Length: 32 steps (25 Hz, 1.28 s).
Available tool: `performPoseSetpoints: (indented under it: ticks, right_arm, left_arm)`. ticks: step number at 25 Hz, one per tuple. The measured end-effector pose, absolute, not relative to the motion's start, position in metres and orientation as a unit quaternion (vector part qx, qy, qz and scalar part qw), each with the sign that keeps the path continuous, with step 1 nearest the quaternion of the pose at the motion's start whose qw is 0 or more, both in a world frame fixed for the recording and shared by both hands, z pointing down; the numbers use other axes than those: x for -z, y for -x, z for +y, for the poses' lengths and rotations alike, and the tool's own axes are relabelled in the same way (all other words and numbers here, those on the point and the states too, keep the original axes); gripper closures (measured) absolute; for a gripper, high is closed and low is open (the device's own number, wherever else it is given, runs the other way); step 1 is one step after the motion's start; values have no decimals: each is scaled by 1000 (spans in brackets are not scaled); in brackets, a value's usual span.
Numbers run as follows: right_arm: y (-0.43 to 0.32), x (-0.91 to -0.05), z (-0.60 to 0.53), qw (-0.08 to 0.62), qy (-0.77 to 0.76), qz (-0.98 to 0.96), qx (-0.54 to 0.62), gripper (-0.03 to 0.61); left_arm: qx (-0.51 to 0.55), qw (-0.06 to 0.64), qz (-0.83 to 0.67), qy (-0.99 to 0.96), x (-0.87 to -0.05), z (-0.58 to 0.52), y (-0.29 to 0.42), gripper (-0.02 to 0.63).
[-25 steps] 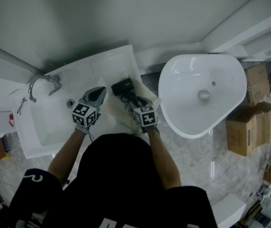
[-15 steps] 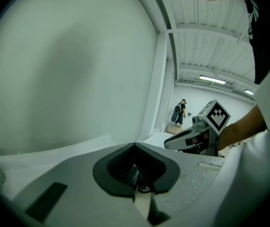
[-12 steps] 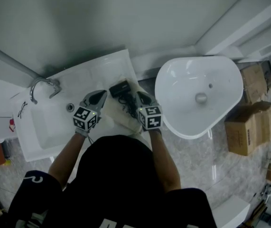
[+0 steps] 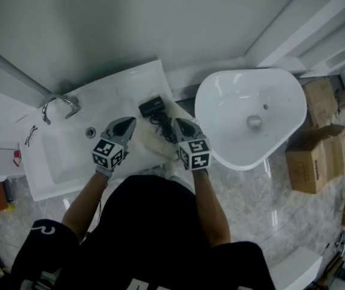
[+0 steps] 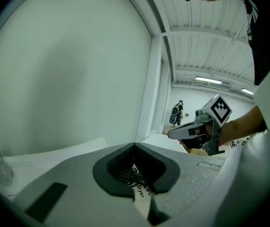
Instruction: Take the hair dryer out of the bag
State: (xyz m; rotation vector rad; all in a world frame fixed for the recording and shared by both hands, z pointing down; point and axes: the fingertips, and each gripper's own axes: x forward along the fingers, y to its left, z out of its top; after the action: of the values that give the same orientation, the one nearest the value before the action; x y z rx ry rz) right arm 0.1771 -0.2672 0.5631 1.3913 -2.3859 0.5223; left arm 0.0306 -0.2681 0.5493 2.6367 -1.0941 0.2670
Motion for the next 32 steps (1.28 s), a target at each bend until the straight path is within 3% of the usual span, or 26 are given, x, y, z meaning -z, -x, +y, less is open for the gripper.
performPoseSetpoints:
  ticks: [32]
  right_arm:
    - [-193,-536,-91,131,-491,-845,-169,584]
  left_arm:
    - [-86,118,-389,-910,-514,-97,-34,615]
